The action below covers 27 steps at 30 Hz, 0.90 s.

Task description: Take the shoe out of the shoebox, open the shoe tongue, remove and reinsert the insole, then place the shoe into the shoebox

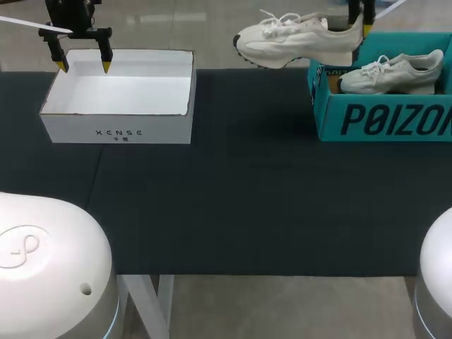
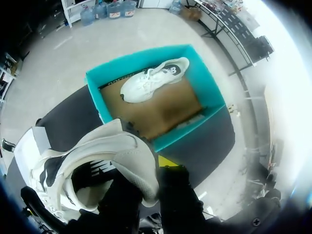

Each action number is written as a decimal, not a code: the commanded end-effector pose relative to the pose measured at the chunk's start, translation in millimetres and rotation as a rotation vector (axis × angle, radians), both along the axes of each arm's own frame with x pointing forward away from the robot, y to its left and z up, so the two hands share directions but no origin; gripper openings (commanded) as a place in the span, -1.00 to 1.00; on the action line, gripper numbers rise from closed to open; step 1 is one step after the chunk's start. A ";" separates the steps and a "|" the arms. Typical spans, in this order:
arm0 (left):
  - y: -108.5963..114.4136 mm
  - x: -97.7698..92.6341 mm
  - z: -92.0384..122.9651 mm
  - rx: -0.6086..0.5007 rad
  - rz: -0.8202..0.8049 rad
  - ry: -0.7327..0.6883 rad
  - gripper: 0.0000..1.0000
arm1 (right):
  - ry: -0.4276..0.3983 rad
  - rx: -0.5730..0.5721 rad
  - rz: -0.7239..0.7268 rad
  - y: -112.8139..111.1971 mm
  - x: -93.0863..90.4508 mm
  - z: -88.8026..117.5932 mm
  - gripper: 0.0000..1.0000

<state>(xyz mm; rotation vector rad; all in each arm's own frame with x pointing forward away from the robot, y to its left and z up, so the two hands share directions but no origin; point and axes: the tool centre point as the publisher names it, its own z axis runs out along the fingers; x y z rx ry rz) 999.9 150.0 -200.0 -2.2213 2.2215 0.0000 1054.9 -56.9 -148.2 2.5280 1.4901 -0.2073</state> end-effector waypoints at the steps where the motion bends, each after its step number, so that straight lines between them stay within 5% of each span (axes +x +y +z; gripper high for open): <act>1: -0.1 0.1 -0.1 0.000 0.000 0.000 1.00 | -0.007 -0.036 0.001 30.4 -19.6 -10.3 -1.00; 20: -0.1 0.1 -0.1 0.000 0.000 0.000 1.00 | 0.079 -0.008 -0.157 111.8 -134.6 -49.7 -1.00; 27: -0.1 0.1 -0.1 0.000 0.000 0.000 1.00 | 0.130 -0.029 -0.217 124.7 -161.0 -71.3 -1.00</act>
